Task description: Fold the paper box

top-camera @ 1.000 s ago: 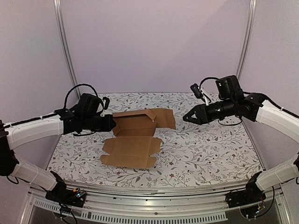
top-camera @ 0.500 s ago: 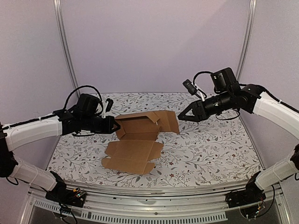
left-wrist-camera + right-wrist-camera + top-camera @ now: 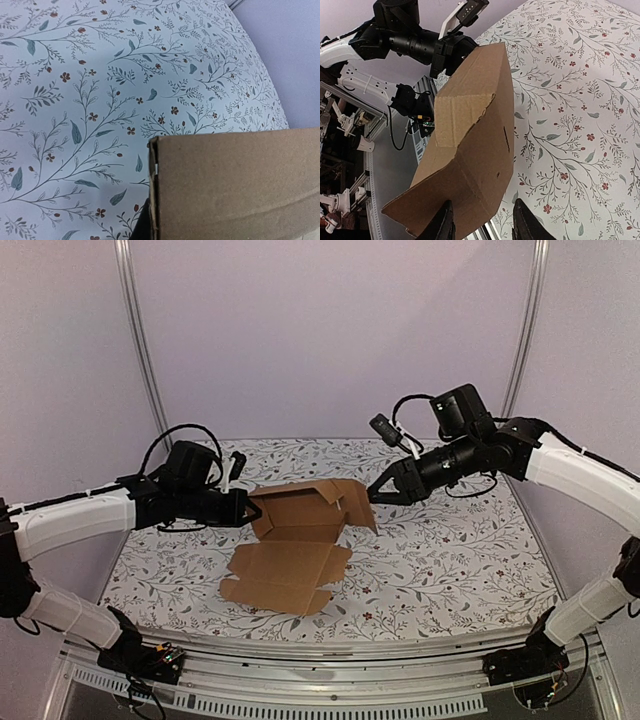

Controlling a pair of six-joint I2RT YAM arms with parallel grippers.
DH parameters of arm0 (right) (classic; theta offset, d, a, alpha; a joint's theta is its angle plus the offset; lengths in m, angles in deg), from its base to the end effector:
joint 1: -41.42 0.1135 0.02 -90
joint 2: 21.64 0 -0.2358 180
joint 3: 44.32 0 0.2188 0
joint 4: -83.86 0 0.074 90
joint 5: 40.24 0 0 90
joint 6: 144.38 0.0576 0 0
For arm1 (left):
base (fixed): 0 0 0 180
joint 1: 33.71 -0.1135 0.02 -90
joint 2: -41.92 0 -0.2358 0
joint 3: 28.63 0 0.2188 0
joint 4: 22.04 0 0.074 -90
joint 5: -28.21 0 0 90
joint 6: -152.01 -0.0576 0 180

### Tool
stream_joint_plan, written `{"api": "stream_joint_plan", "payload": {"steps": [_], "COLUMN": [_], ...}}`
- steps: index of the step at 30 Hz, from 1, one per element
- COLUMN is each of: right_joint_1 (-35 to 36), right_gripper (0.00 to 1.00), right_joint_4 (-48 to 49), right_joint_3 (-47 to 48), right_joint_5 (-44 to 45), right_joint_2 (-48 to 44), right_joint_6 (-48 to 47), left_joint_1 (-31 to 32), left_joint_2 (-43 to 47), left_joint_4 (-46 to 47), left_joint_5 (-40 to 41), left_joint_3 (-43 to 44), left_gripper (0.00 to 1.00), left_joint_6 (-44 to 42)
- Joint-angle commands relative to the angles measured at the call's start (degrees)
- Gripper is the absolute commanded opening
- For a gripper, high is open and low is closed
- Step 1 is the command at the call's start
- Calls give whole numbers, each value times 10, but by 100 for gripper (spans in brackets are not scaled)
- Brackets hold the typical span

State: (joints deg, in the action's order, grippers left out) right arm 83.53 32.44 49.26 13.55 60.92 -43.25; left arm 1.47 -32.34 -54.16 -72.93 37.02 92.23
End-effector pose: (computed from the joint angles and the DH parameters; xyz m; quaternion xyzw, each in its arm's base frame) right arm 0.1968 0.2237 0.3111 -0.3561 0.7967 0.4308 0.2300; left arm 0.2153 -0.1654 0.2225 0.0796 0.9021 -0.2984 0.3015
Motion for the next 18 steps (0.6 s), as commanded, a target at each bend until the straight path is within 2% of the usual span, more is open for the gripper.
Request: {"api": "stream_joint_plan", "payload": {"steps": [1, 13, 18], "right_joint_1": [17, 48, 66], "right_gripper": [38, 38, 38], "right_joint_4": [10, 12, 3], "right_joint_3": [21, 47, 64], "right_joint_5": [-7, 27, 68], "right_joint_2": [18, 62, 84], "right_joint_6": [3, 10, 14], "left_joint_1": [3, 29, 34], "left_joint_2": [-9, -21, -19], "left_joint_4": [12, 17, 17], "left_joint_5": [9, 49, 61], "left_joint_3": [9, 20, 21], "left_gripper": [0, 0, 0], "left_joint_6": [5, 25, 30]}}
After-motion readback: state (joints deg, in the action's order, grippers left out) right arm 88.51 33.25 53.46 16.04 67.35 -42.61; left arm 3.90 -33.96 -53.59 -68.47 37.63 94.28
